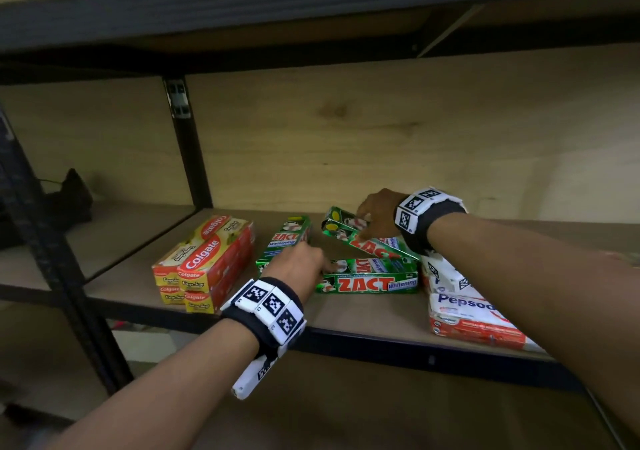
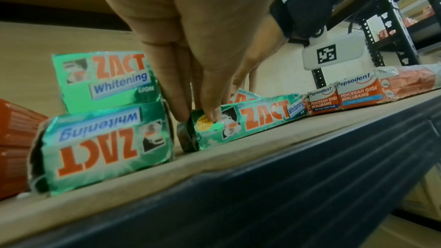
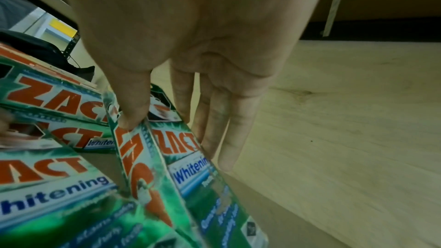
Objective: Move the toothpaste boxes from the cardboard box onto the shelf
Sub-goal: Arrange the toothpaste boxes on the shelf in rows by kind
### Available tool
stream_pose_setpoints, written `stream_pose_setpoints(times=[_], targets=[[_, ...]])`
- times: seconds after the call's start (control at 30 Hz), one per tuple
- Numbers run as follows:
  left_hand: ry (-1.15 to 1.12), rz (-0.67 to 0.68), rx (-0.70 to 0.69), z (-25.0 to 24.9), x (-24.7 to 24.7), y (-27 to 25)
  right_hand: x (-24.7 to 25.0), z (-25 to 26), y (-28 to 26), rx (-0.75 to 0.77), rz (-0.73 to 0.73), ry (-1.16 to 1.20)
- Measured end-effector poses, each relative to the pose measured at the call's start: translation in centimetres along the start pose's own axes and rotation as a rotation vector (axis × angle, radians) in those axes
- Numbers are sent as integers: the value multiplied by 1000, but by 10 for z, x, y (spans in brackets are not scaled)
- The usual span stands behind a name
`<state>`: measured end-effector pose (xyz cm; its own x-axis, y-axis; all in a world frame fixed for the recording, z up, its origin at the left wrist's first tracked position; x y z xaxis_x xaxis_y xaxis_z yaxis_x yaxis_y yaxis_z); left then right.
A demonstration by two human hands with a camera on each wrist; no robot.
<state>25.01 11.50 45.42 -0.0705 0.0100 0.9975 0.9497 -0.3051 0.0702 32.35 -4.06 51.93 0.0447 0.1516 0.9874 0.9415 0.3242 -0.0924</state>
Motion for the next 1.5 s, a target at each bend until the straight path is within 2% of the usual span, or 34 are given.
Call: stream_pose_setpoints(times=[0.23,0.43,0.53,0.63,0.7,0.77,0.97,1.2,1.5], targets=[[-31,-58,4,2,-4,3,-15,15,15,37,47,45],[26,-49,-3,-4,-3,4,-14,22,8,66,71,-1],[58,-26,5,-10,0,4,-8,11,-1,24,85,-18],[42,27,19,-13,5,7,-8,-11,-16,-59,185,-29],[34,41,21,-14,10,10,-14,-25,-29,-78,307,44],[23,32,22,-16,17,13,-21,-33,-36,-82,367,82],[-70,-13,43,-20,18,14,-36,-35,-48,-66,274,101],[-121,-26,52,-19,11,16,-35,-37,-54,-78,267,126],[36,-1,-21,-25,4,24,-38,-38,-57,-88,288,86]])
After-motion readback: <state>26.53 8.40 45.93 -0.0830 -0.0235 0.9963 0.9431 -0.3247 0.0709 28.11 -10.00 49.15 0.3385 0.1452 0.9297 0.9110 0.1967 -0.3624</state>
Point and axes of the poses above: each hand's wrist, its own y-axis towards the middle knuckle, its own x-axis out of the back of the hand, z = x × y, the point moved 4 cm from there along y, towards the middle knuckle, and after that the axes turned 2 degrees about z, right-handed, at the moved point
